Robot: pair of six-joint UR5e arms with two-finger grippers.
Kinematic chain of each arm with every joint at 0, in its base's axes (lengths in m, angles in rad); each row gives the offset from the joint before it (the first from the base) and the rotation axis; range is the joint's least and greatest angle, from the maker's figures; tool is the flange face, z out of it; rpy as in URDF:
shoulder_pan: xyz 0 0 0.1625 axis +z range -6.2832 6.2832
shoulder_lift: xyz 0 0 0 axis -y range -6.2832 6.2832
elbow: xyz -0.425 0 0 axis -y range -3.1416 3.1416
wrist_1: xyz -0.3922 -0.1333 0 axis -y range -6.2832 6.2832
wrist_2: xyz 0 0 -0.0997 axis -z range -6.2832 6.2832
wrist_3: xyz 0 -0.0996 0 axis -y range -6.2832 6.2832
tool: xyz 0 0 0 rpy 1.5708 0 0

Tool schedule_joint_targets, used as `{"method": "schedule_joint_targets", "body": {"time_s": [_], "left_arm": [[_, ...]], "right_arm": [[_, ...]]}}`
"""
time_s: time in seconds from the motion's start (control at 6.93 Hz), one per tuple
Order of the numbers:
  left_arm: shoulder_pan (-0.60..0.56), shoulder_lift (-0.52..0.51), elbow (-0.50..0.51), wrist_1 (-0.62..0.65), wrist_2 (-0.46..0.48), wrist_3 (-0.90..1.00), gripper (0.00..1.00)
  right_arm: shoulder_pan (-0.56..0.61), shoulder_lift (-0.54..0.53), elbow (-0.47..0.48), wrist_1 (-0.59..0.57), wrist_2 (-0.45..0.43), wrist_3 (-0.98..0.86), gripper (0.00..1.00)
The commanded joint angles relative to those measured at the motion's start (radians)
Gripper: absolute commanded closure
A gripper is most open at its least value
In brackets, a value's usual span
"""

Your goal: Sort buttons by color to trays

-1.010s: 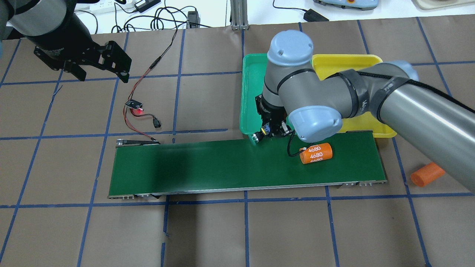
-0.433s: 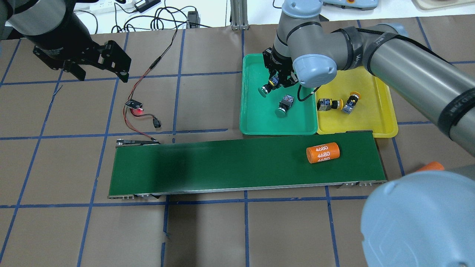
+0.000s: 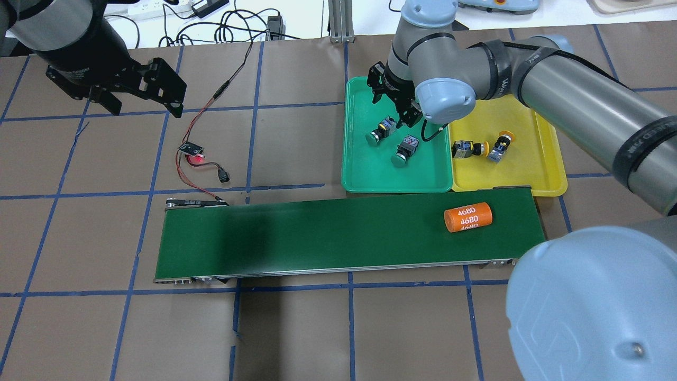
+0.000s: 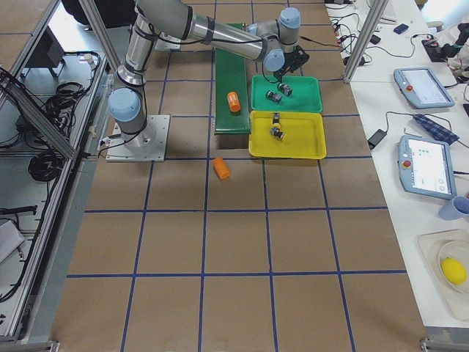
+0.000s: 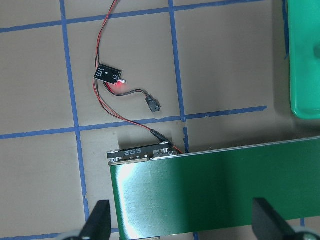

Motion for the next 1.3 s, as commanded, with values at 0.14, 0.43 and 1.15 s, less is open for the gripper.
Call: {"method": "schedule_joint_targets", "body": {"time_s": [0.14,0.43,1.15], "left_arm": [[0.0,0.01,-0.009,-0.001,0.001,0.0,0.0],[0.0,0.018,-0.017,-0.001,0.007,0.0,0.0],[0.002,0.01,0.001,-0.006,0.002,0.0,0.0]], "right_arm": [[-0.008,-0.192,0.009,0.273,-0.009,-0.38,0.0],[-0.014,-0.339,0.021,0.479,-0.02,-0.667,0.0],[-0.229,-0.496,0.059,0.71,-0.023,-1.058,0.0]]}}
